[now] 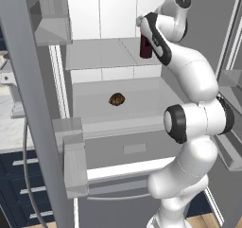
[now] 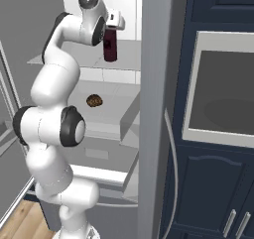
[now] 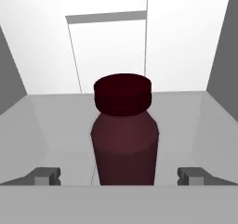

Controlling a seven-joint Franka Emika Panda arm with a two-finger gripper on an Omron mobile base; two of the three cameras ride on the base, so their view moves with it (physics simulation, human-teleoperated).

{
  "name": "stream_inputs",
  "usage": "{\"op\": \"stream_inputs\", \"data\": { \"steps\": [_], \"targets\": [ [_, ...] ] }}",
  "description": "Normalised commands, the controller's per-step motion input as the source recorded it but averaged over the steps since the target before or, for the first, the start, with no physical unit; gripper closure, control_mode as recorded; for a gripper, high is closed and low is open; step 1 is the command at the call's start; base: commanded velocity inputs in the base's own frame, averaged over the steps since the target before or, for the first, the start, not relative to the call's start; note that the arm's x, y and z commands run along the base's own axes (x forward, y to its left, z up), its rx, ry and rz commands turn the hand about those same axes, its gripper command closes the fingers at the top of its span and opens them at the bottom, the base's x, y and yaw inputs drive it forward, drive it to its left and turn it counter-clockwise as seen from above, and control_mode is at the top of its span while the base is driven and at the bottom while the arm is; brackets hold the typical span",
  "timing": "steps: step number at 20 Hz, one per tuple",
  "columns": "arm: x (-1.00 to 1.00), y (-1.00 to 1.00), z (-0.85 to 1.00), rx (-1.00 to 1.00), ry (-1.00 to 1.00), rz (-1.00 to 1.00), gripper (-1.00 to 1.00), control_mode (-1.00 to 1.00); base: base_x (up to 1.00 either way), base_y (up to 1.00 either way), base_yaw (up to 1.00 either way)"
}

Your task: Move the bread and juice from the top shelf to the second highest shelf to make space. Then, place the pitcher from the counter on the cleared top shelf.

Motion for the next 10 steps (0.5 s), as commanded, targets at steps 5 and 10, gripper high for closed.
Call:
{"op": "stream_inputs", "data": {
  "steps": [5,10],
  "targets": [
    [0.25,0.0,0.0,0.0,-0.01,0.0,-1.0,-1.0,0.0,0.0,0.0],
    [0.22,0.0,0.0,0.0,-0.01,0.0,-1.0,-1.0,0.0,0.0,0.0]
  ]
}}
